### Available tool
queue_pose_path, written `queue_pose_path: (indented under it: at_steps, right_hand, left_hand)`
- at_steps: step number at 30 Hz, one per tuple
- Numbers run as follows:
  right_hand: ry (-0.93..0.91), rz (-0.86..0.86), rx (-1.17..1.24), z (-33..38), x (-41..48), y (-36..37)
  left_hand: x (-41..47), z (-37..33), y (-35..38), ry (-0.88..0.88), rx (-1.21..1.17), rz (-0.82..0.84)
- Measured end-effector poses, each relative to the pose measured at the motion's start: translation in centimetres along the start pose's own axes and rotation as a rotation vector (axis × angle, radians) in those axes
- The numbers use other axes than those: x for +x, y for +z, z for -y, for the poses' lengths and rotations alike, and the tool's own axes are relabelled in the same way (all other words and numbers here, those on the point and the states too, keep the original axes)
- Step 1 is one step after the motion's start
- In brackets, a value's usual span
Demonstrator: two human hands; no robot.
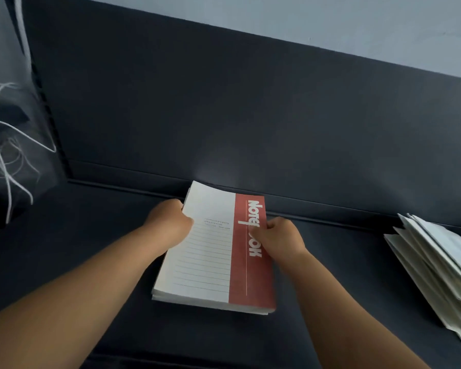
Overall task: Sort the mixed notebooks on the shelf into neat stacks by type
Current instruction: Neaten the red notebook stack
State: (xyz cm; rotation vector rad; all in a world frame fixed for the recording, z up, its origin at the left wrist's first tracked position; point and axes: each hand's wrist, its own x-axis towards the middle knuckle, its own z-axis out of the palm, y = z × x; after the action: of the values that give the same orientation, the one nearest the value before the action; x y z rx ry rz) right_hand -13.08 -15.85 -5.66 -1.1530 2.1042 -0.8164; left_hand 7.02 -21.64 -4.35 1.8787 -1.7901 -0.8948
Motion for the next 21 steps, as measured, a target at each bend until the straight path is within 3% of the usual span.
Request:
queue_pose_path:
  at_steps: [5,9,12,17,21]
  right_hand:
    - [-0.037,0.000,0.060,-0.3,-1.2,0.2]
    - [-0.123,0.110,0.084,-0.3,-4.0,-0.7]
    - [-0.163,0.264,0.037,-0.7,-6.2,-1.3]
    - [-0.162,0.390,-0.291,-1.9,-9.0,-0.9]
    - [-0.199,0.302,-0.608,-1.8,-10.3,-0.2]
  left_hand:
    - [-1.3,0.2,-0.8,0.064,0.138,0.029]
    - [-4.0,1.1,-2.2,0.164,-0.093,0.333]
    - [-5.4,2.4,-2.5,0.206,0.016,0.511]
    - [-7.9,3.5,-1.7,0.247,0.425,0.392]
    - [-8.4,3.9,-0.6,0.284,0.540,0.266]
